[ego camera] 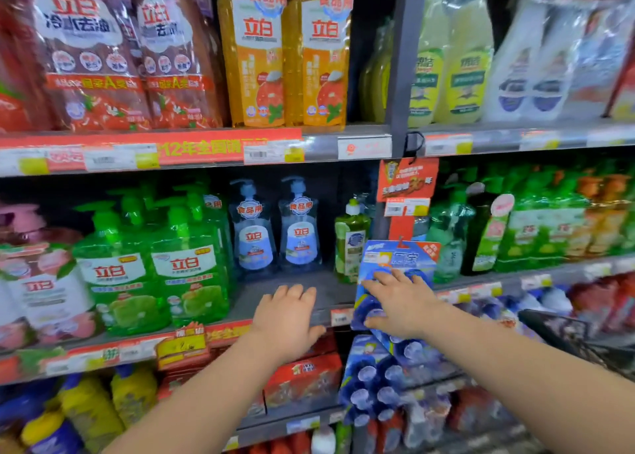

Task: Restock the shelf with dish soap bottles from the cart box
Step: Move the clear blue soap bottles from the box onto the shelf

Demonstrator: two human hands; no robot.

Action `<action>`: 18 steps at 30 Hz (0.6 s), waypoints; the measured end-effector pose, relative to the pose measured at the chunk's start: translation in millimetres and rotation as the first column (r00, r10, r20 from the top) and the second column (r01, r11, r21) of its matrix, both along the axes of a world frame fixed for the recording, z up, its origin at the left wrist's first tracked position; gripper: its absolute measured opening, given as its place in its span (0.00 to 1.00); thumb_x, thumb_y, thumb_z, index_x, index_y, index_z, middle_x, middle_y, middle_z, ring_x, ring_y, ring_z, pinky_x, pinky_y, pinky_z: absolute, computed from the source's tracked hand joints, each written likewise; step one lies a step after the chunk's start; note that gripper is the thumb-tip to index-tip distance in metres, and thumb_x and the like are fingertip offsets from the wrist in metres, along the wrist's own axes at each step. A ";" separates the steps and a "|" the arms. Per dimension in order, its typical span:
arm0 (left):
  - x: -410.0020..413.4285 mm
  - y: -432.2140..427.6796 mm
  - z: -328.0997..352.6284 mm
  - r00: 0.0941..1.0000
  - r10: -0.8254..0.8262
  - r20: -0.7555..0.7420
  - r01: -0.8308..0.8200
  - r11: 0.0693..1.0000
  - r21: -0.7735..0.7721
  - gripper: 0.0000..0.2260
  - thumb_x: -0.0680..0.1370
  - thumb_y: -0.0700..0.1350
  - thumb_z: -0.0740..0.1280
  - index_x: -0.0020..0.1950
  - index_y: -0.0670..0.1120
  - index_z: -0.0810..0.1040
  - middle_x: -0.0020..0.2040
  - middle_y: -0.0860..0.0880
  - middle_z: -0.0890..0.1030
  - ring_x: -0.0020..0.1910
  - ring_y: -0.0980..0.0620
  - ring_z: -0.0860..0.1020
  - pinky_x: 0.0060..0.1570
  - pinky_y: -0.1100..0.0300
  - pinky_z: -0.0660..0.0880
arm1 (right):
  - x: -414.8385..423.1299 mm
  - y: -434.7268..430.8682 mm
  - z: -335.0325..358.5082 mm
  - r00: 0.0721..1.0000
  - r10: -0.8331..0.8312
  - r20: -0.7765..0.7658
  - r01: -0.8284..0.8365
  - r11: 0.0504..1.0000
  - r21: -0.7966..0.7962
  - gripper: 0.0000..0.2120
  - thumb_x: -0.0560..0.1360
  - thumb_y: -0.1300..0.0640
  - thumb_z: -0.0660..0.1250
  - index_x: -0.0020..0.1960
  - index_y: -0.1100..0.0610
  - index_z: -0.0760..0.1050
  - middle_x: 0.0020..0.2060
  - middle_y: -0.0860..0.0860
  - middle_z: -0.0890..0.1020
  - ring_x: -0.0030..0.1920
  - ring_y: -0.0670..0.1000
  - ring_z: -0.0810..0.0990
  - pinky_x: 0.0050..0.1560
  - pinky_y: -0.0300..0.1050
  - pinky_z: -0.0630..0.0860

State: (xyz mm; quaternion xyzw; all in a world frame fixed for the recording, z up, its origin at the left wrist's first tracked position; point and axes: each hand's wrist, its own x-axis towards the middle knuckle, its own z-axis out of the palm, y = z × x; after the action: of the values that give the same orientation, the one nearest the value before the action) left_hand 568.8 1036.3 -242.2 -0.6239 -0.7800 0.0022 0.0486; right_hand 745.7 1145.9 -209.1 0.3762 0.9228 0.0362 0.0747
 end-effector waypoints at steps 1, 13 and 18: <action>11.5 -0.1 -1.0 1.000 -0.006 0.007 0.006 1.000 -0.006 0.33 0.76 0.61 0.58 0.76 0.48 0.55 0.74 0.46 0.63 0.72 0.43 0.61 0.66 0.48 0.63 | 15.1 -3.6 -0.7 1.000 -0.017 -0.001 0.017 1.000 0.004 0.36 0.75 0.38 0.59 0.76 0.49 0.50 0.77 0.51 0.53 0.76 0.58 0.50 0.72 0.62 0.54; 290.2 10.2 -11.8 0.931 -0.355 0.081 0.360 0.930 -0.069 0.31 0.77 0.61 0.58 0.75 0.48 0.56 0.74 0.46 0.63 0.72 0.43 0.61 0.68 0.47 0.63 | 333.0 -72.7 -14.0 0.899 -0.438 0.011 0.438 0.899 -0.006 0.35 0.73 0.36 0.59 0.75 0.49 0.54 0.75 0.52 0.58 0.74 0.58 0.56 0.69 0.62 0.58; 438.4 -13.8 -9.1 0.829 -0.550 0.099 0.554 0.832 -0.023 0.27 0.75 0.61 0.61 0.69 0.49 0.64 0.67 0.47 0.70 0.67 0.43 0.67 0.64 0.48 0.66 | 471.0 -135.1 -17.1 0.797 -0.604 0.028 0.604 0.797 0.003 0.37 0.72 0.36 0.61 0.75 0.49 0.55 0.73 0.52 0.61 0.73 0.57 0.58 0.68 0.62 0.60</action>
State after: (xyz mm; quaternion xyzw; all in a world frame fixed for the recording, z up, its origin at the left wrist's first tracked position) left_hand 1007.2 1022.5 -251.2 -0.8230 -0.5677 -0.0195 -0.0032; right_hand 1216.7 1010.9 -226.2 0.6497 0.7540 0.0127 0.0961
